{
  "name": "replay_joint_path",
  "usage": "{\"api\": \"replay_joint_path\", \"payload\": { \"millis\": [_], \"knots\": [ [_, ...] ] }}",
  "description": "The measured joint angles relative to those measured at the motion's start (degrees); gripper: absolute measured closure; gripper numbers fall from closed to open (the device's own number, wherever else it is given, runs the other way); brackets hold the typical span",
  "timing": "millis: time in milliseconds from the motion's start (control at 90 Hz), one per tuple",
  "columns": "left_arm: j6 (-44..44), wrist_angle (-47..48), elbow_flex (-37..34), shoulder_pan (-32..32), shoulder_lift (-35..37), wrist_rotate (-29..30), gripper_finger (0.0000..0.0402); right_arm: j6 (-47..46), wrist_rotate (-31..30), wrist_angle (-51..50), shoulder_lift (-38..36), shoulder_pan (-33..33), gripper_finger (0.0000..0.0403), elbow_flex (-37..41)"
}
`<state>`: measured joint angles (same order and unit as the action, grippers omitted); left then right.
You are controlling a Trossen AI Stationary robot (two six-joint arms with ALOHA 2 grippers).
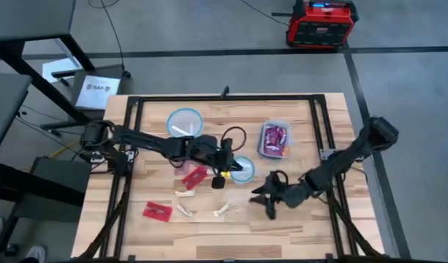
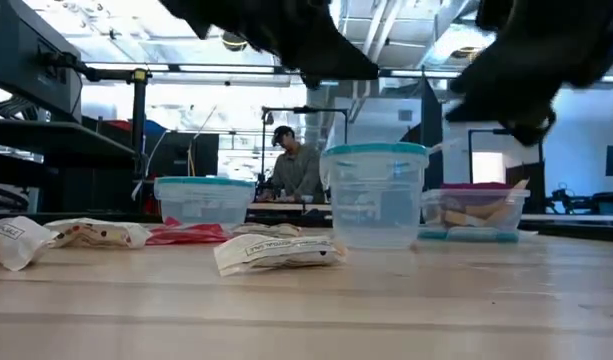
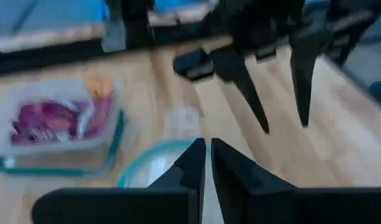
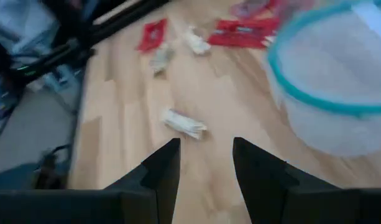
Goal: Sort candy
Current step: Open the center transparent bin
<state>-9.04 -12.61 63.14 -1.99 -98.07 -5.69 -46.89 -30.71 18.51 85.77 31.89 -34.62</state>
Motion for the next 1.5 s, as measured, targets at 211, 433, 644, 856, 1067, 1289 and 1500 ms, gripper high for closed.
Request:
{"api": "replay_joint_path", "payload": {
  "millis": [211,433,644,856,1067,1289,1500],
  "knots": [
    [2.04,2.86,0.1,0.66,-2.61,0.1,0.0389,-2.49,-0.87,0.81,3.88,-3.56,0.0269,-0.64],
    [8.86,4.79,0.02,-1.29,-2.56,0.39,0.0389,1.87,-0.66,-1.08,1.77,-6.11,0.0269,-0.71],
    [9.75,6.08,0.02,-2.42,-2.55,1.4,0.0389,0.87,0.63,-11.22,-3.62,-6.14,0.0269,-0.75],
    [7.2,4.48,1.57,-2.18,-2.06,2.53,0.0389,-0.65,0.4,-9.66,-3.54,-2.89,0.0269,-0.75],
    [0.68,4.05,3.56,1.19,-3.12,2.38,0.0389,3.7,0.68,11.35,11.05,-2.04,0.0269,-0.73],
    [5.08,-8.69,2.33,6.0,-9.08,-9.51,0.0389,6.61,0.41,25.01,19.94,-4.84,0.0269,-0.71],
    [3.24,-12.5,2.23,7.16,-13.77,-10.79,0.0389,9.79,-3.35,26.98,20.03,-5.26,0.0269,-0.72]
  ]
}}
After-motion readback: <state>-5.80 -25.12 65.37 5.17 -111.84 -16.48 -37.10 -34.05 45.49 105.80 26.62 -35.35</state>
